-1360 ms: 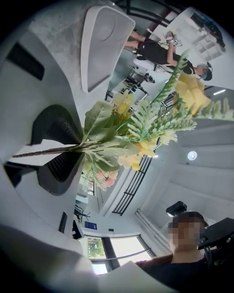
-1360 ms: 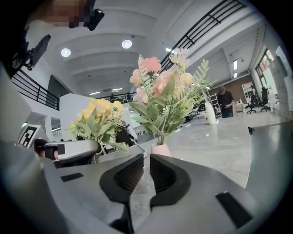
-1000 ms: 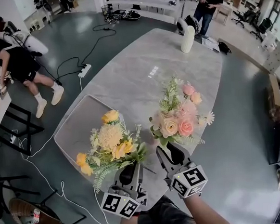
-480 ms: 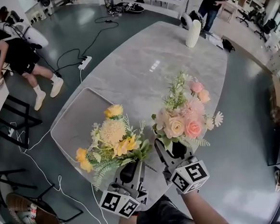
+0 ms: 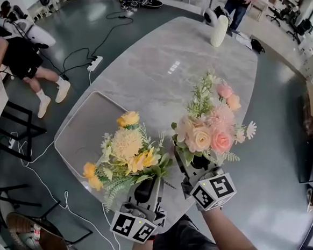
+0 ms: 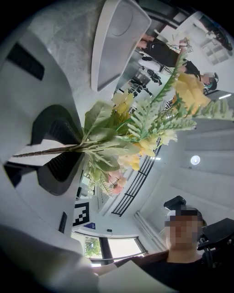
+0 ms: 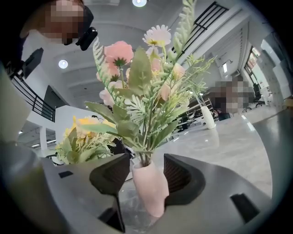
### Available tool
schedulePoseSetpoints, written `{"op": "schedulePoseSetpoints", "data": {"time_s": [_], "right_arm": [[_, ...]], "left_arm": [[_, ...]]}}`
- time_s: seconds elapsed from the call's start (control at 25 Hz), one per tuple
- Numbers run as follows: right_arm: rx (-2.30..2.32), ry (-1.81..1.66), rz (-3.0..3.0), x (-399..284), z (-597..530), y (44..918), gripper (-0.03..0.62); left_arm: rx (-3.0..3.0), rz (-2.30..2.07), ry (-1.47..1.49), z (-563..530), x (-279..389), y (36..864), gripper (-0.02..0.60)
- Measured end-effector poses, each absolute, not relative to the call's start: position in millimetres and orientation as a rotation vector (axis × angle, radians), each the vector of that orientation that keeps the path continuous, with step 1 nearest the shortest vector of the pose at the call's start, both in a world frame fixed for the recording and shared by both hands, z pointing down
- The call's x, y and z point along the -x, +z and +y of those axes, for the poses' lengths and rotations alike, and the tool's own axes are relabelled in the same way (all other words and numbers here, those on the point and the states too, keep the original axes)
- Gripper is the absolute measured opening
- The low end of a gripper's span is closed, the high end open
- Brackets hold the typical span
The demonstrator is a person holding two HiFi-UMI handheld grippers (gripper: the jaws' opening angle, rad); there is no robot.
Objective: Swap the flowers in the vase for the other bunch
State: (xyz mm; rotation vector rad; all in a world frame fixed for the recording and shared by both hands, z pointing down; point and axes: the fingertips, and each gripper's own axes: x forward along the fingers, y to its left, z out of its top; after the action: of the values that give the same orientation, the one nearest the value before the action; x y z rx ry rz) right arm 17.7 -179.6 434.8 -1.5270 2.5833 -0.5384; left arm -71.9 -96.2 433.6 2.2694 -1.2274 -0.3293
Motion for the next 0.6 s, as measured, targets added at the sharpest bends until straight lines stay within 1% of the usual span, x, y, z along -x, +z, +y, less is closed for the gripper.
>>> {"op": "schedulePoseSetpoints", "data": {"time_s": [0.4, 0.6], "right_arm": [[1.632, -0.457, 2.551, -18.3, -184.6, 425.3, 0.224], [1.671, -0.427, 2.548, -16.3, -183.3, 427.1, 0.194]], "left_arm": [[-2.280, -1.269, -0.295, -103.8, 72.7, 436.6, 0.055], [-2.286, -1.314, -0.259, -106.8, 74.4, 439.9, 0.056]]}}
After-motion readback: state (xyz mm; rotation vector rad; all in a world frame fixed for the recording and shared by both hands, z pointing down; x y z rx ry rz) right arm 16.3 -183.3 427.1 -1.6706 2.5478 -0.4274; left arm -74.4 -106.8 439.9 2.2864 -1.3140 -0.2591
